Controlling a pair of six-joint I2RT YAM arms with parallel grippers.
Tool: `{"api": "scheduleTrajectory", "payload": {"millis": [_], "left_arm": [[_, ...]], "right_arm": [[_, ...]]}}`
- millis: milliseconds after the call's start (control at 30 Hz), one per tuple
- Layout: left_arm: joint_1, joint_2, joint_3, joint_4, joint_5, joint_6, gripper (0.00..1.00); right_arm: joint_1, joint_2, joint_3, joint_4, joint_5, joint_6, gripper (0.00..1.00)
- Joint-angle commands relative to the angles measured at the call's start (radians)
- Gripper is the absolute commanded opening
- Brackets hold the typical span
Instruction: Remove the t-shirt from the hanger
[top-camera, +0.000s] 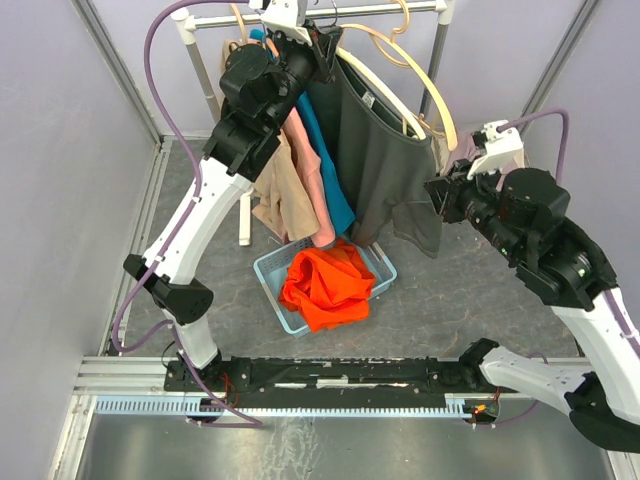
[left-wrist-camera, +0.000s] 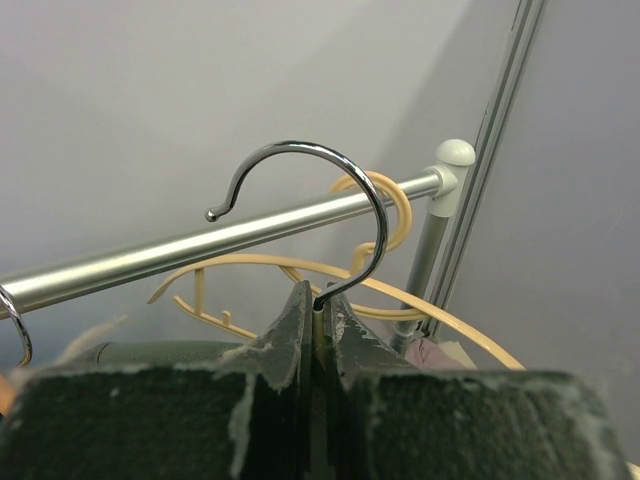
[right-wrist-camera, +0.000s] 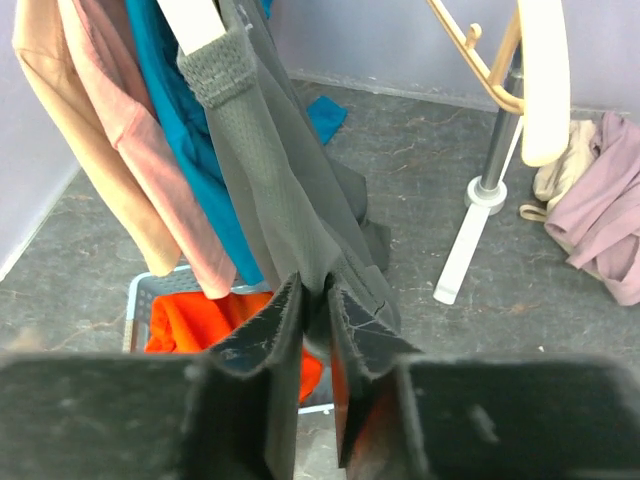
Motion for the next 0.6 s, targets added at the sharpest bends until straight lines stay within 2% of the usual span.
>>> {"api": "scheduleTrajectory", "payload": {"millis": [0,67,133,567], "left_arm": [[0.004,-0.065,0.012,0.079,0.003,-0.045,0.03],[0.004,-0.065,0.018,0.076,-0.002,-0.043,0.03],[0.004,-0.064,0.029,0.07,-0.008,-0.043,0.03],[0.004,-0.054,0.105,0.044,-0.037,-0.052,0.03]], "right_arm": [[0.002,0.017,0.037,0.048,0.008,-0.007,0.13],[0.001,0.016,0.03,0.041,0.016,0.003,0.03],[0.001,0.004,0.013,0.028,0.023,0.017,0.01],[0.001,-0.18,-0.305,0.035,0.09,0.179,0.01]]}}
